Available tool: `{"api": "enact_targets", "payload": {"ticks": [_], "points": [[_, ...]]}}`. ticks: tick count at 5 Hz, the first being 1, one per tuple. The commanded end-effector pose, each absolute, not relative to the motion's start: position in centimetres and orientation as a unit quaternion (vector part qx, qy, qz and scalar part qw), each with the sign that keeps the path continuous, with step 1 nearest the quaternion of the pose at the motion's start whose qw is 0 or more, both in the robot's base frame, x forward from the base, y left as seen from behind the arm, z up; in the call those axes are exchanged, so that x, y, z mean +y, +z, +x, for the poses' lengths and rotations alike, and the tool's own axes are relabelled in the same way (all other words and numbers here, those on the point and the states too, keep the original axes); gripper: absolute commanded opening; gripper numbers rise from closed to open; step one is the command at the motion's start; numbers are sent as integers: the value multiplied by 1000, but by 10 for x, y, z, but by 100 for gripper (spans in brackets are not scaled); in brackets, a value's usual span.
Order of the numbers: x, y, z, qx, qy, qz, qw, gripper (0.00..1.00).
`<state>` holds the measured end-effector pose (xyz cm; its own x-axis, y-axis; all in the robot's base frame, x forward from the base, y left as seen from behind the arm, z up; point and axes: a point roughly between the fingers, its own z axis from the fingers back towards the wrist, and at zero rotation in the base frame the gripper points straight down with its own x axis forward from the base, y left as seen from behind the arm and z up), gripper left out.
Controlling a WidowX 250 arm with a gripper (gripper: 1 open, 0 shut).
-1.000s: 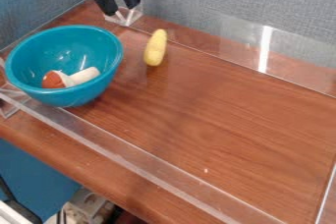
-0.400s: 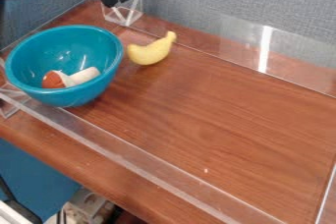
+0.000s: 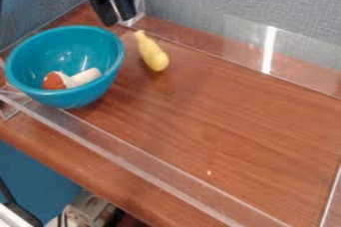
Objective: Put the yellow object in the blue bowl
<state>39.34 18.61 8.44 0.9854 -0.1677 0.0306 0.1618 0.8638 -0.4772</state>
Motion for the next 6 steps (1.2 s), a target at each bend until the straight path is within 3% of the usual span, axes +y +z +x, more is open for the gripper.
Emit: {"api": "enact_targets", "payload": {"ticks": [1, 2, 6], "points": [[189, 140, 394, -42, -97, -211, 972, 100], [189, 148, 394, -44, -92, -209, 973, 100], [196, 138, 372, -43, -104, -201, 973, 100]]}}
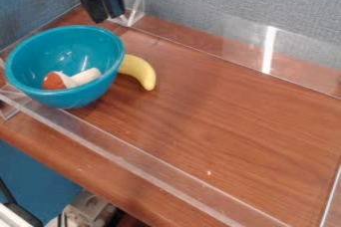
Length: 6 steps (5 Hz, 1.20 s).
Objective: Put the yellow object in the blue bowl
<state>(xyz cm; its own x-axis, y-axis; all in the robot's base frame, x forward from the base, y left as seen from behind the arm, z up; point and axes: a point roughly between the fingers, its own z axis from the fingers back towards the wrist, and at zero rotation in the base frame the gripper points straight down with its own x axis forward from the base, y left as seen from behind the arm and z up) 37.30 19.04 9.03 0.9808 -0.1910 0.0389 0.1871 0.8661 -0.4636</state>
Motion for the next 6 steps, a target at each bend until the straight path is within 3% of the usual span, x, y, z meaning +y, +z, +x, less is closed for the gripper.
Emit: {"api": "enact_targets", "payload": {"ticks": [1, 2, 3, 4, 5, 6], "points": [[194, 135, 373, -47, -96, -197, 975, 100], [193, 140, 371, -42, -135, -194, 971, 100], [193, 143, 370, -36, -174, -193, 965, 0], [191, 131, 371, -38, -169, -192, 966, 100], [189, 119, 372, -40, -164, -190, 967, 100], [186, 130, 364, -49, -145, -190, 970, 100]]}}
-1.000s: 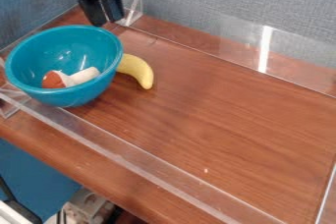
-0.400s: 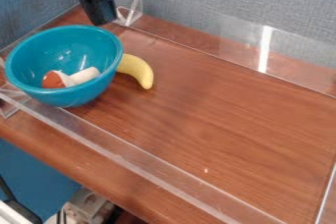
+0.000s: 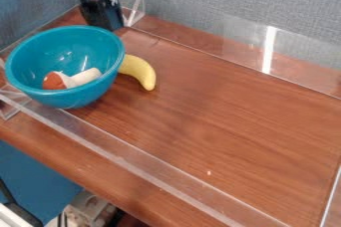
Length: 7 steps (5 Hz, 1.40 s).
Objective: Put the yellow object in the blue bowl
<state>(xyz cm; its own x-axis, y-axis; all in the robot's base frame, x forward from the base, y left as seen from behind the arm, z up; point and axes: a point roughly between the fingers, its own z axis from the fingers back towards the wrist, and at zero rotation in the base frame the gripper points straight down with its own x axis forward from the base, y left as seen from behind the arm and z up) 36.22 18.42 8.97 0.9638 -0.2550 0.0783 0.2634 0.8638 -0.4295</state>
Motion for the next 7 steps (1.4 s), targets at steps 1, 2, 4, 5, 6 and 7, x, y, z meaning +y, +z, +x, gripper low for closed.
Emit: {"api": "enact_targets", "payload": {"ticks": [1, 2, 4, 5, 6, 7], "points": [[177, 142, 352, -62, -120, -181, 974, 100], [173, 147, 347, -76, -76, -173, 979, 100], [169, 169, 329, -83, -80, -165, 979, 100], [171, 181, 318, -80, -104, -166, 977, 100], [160, 165, 318, -77, -87, -162, 980, 0], [145, 152, 320, -79, -69, -158, 982, 0]]}}
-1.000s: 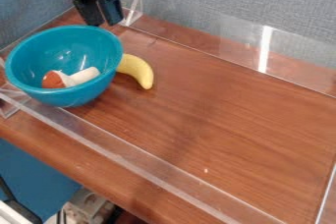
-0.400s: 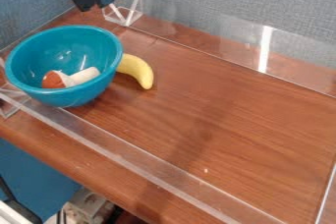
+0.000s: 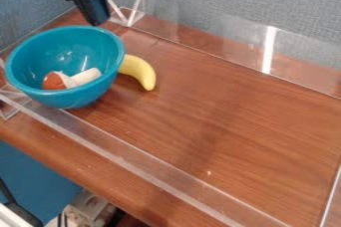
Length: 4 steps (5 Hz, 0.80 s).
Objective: Put the yellow object in the blue bowl
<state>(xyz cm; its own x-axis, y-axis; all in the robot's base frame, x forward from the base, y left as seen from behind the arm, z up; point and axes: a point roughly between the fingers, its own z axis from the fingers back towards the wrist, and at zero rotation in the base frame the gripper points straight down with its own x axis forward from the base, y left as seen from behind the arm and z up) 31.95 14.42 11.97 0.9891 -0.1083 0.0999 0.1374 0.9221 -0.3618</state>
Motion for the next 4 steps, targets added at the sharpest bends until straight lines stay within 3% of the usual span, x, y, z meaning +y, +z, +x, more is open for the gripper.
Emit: {"api": "enact_targets", "payload": {"ticks": [1, 3, 4], "points": [[137, 144, 322, -82, -46, -157, 983, 100], [130, 169, 318, -82, -61, -153, 983, 100], [129, 167, 302, -76, -101, -150, 981, 100]]}}
